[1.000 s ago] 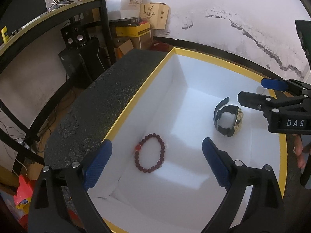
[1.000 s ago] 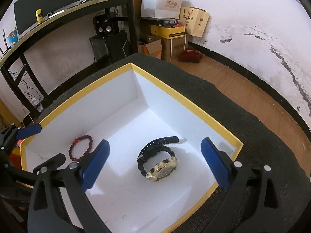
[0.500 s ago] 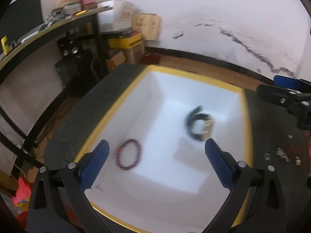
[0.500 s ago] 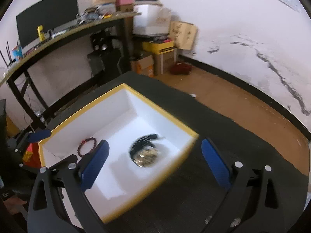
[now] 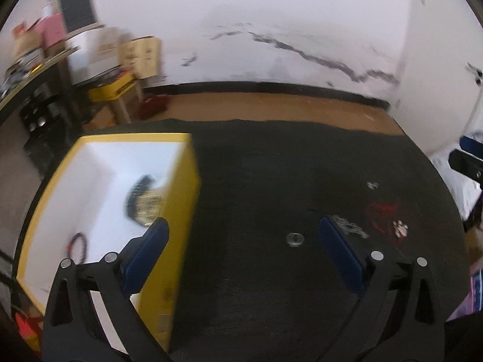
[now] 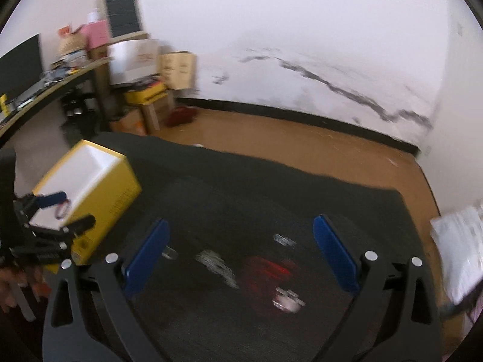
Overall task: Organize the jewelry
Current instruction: 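Move both tools back over the rug toward the silver ring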
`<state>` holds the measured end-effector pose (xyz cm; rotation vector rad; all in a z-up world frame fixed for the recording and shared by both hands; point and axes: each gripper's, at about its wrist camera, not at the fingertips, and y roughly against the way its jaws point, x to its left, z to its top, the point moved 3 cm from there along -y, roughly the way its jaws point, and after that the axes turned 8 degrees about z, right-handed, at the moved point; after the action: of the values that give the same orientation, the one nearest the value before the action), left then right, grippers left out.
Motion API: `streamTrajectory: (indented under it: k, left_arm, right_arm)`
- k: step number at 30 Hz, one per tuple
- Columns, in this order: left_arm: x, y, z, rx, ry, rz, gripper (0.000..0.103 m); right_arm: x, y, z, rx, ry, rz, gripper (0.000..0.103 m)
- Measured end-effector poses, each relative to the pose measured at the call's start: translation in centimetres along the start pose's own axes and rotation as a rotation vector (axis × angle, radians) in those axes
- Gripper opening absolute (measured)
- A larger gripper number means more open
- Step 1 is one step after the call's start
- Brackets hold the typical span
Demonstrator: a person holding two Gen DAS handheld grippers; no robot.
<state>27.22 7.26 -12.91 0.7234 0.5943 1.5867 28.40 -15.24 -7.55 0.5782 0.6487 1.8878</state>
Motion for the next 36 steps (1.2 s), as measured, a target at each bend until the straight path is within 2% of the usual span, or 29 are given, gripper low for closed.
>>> streamTrajectory:
  k: [6,11,15,27,32,34,35,36]
  left_arm:
    - [-5.8,-1.4,0.0,0.01,-0.07,-0.04,0.097]
    - [-7.6,-2.8,-0.6,0.031,-0.09,-0.036,0.097]
    - [-7.9,-3.7,-0.8,0.043,-0.1,-0.024,0.097]
    - [-6.6,-7.4,-3.4,0.071,-0.122,-0.016,0.097]
    - [-6.4,-10.3,-4.8,0.109,-0.1,-0.01,0.097]
    - [-6.7,-11.1,-5.0,0.146,-0.077,-0.056,0.097]
    - [-6.8,-11.3,-5.1,0.138,-0.074,-0.063,0.097]
    - [-7.0,-11.7,-5.4,0.125,-0.088,-0.037,0.097]
  right_arm:
    - [-6.7,0.9,-5.5,0.034,-0.102,-0.054,0.093]
    - [-9.0,0.4,-8.5,0.052,-0.116,-0.053,0.093]
    - [-9.5,-0.8,-9.6,0.059,-0.116,-0.03,0.093]
    - [-9.4,-5.6,-9.0,0.077,-0.045,0.023,0.093]
    - [-8.5,-9.5,-8.0,0.108,0.045,0.048,0.093]
    - [-8.4,-11.0,-7.7,0.126,0.082,0.05,0.093]
    - [-8.3,-12.1,-7.6,0.138,0.106,0.05,0.093]
    - [-8.3,-13.0,-7.5,0.149,0.124,0.045,0.093]
